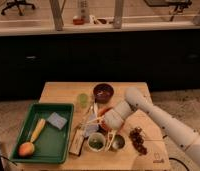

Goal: Place pepper in paper cup

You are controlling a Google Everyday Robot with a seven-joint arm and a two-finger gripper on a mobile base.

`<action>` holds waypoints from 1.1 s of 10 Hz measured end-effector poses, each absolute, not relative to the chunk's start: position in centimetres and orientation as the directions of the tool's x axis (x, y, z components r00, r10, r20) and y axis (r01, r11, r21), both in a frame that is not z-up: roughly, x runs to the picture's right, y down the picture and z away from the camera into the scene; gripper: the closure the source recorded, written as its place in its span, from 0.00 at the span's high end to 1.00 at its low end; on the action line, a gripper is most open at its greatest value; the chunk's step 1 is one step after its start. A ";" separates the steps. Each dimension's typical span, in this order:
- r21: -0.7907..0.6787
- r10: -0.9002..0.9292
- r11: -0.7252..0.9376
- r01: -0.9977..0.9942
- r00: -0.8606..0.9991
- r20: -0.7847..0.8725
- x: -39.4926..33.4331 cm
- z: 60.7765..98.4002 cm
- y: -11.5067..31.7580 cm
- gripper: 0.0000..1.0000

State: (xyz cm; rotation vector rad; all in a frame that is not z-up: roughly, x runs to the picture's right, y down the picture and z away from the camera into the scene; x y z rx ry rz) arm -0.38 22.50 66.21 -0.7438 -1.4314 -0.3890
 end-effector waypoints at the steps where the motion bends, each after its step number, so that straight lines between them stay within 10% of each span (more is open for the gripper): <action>1: -0.228 0.189 0.721 0.654 0.130 0.973 -0.3 66.2 22.4 0.80; 11: -0.237 0.189 0.718 0.655 0.144 0.971 0.3 66.8 21.9 0.80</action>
